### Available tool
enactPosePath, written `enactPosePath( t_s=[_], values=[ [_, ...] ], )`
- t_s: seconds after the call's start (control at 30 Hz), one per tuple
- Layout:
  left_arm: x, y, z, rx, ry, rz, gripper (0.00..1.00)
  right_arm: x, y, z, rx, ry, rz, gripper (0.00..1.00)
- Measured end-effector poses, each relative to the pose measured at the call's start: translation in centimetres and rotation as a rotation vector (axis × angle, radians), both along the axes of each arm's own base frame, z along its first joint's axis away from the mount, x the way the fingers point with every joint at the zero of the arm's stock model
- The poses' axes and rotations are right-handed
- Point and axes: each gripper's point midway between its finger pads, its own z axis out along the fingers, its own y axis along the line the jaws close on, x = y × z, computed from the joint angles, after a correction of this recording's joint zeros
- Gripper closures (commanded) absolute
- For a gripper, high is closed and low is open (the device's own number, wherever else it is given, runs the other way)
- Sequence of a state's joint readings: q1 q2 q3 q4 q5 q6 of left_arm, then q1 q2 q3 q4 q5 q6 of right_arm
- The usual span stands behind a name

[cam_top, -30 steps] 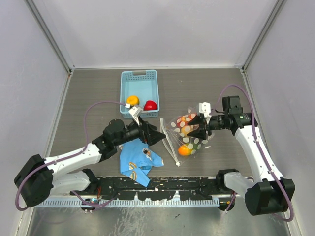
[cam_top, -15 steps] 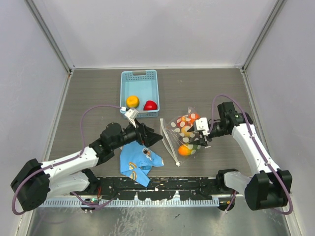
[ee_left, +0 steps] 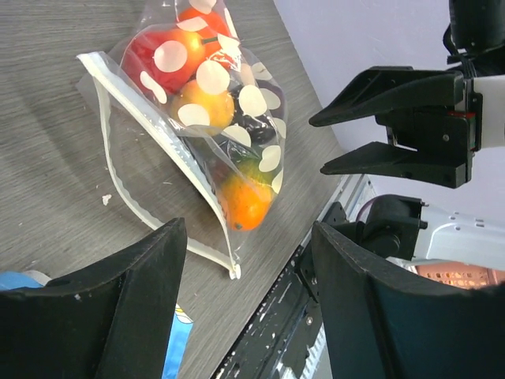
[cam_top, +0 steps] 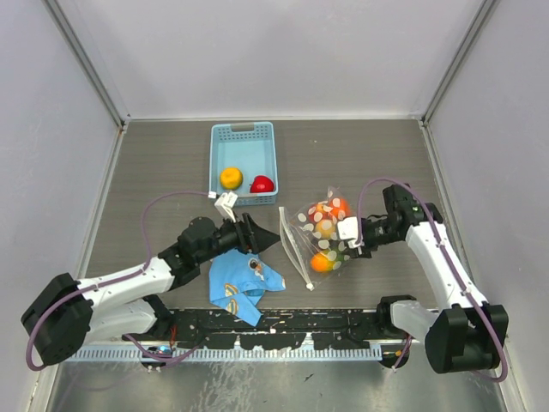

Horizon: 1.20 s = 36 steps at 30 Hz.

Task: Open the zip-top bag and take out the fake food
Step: Pick up the fake fruit from the zipper food storage bag.

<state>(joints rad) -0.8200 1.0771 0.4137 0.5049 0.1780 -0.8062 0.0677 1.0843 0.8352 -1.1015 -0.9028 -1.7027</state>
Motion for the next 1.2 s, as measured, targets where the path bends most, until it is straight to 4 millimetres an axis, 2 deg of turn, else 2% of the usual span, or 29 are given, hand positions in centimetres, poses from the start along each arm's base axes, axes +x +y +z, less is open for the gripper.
enactPosePath(
  t_s=[0.13,0.4,0.63,0.83,1.2],
  values=[
    [0.1,-0.1,-0.4,-0.013,0.049,0.021,0.34,0.2,-0.9,-0.3,-0.043,-0.025,-0.016,0.45],
    [-1.0,-1.5,-4.2,0.061,0.144,0.000,0.29,-0.1,-2.1,-2.1,-0.118,-0.017,-0.029,0.45],
    [-1.4,-3.4,-6.2,0.100,0.184,-0.024,0.28,-0.9,-2.5,-4.3,-0.147,-0.006,-0.009,0.42],
    [-1.0,-5.3,-7.2,0.109,0.193,-0.043,0.32,-0.6,-2.6,-5.5,-0.163,-0.032,-0.007,0.41],
    [-1.0,-7.8,-9.3,0.133,0.221,-0.084,0.46,0.7,-2.3,-6.8,-0.213,-0.088,-0.016,0.41]
  ],
)
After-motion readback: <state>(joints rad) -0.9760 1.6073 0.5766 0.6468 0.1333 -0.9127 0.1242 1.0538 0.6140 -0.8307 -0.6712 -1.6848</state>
